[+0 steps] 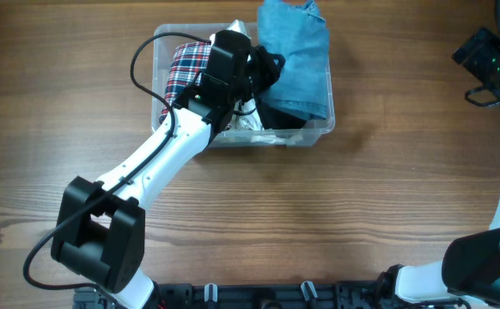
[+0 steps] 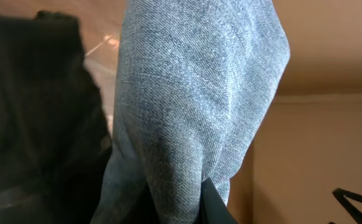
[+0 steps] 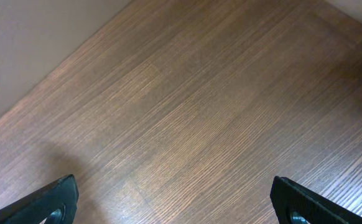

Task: Pack container
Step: 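Lift the denim jeans with the left gripper over the bin's right half, then lower the jeans into the bin beside the plaid shirt and flatten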

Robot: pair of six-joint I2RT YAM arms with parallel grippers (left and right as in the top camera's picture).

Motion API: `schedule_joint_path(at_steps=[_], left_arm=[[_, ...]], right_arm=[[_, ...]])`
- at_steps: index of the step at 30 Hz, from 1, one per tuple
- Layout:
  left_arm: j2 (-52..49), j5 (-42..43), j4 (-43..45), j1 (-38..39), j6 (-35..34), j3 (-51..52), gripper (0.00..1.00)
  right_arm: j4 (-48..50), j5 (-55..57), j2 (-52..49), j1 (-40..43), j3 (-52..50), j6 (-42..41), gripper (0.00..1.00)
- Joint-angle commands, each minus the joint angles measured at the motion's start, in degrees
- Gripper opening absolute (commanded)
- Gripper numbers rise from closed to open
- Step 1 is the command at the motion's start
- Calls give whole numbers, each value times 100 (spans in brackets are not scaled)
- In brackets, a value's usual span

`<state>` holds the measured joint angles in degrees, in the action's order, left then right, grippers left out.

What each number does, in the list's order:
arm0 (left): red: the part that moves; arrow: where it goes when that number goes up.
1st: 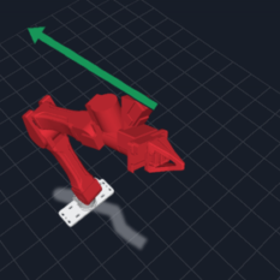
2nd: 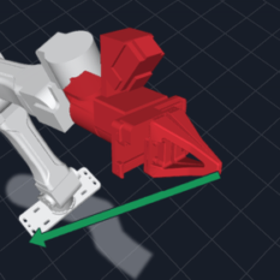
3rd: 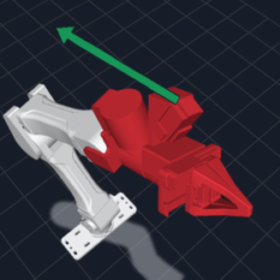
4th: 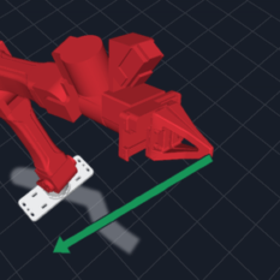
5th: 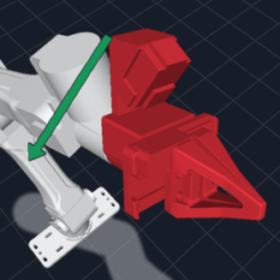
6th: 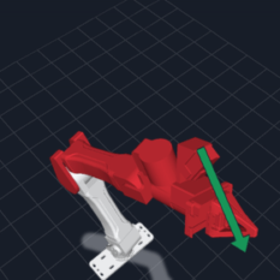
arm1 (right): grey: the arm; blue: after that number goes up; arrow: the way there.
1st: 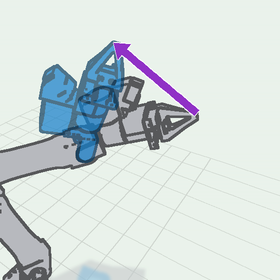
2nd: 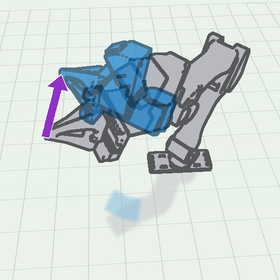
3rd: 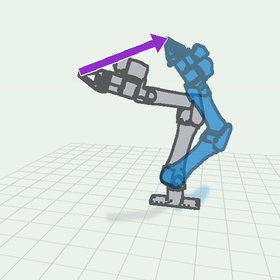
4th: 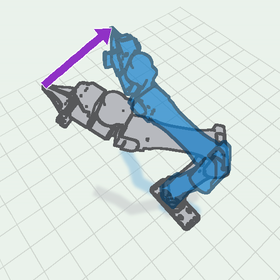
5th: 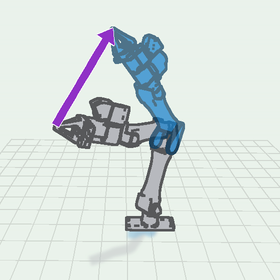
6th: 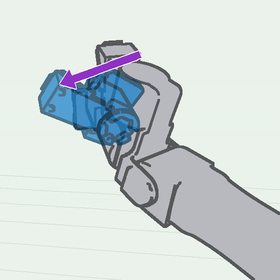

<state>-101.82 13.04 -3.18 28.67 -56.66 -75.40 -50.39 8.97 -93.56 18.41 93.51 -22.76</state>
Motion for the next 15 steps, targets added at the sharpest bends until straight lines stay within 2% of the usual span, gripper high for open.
schedule_joint_path(at_steps=[1, 8, 9, 10, 11, 12, 14, 15], left_arm=[[13, -50, -282, 48, -522, -122, 4], [13, -48, -588, 48, -1051, -122, 4], [13, -50, -588, 48, -1049, -122, 8], [13, -48, -599, 48, -1047, -122, 27], [13, -48, -636, 48, -1045, -122, 52], [13, -50, -640, 48, -1016, -122, 58], [13, -74, -632, 46, -813, -122, 58], [13, -164, -627, 39, -476, -122, 56]], right_arm=[[2, -50, -63, -22, -26, -79, 100], [2, -50, -63, -22, -26, -81, 100], [2, -50, -63, -22, -26, -79, 100], [2, -50, -63, -22, -26, -79, 100], [4, -50, -63, -22, -26, -81, 100], [4, -50, -63, -22, -26, -81, 100], [4, -50, -63, -22, -26, -81, 100], [2, -50, -63, -22, -26, -79, 100]])
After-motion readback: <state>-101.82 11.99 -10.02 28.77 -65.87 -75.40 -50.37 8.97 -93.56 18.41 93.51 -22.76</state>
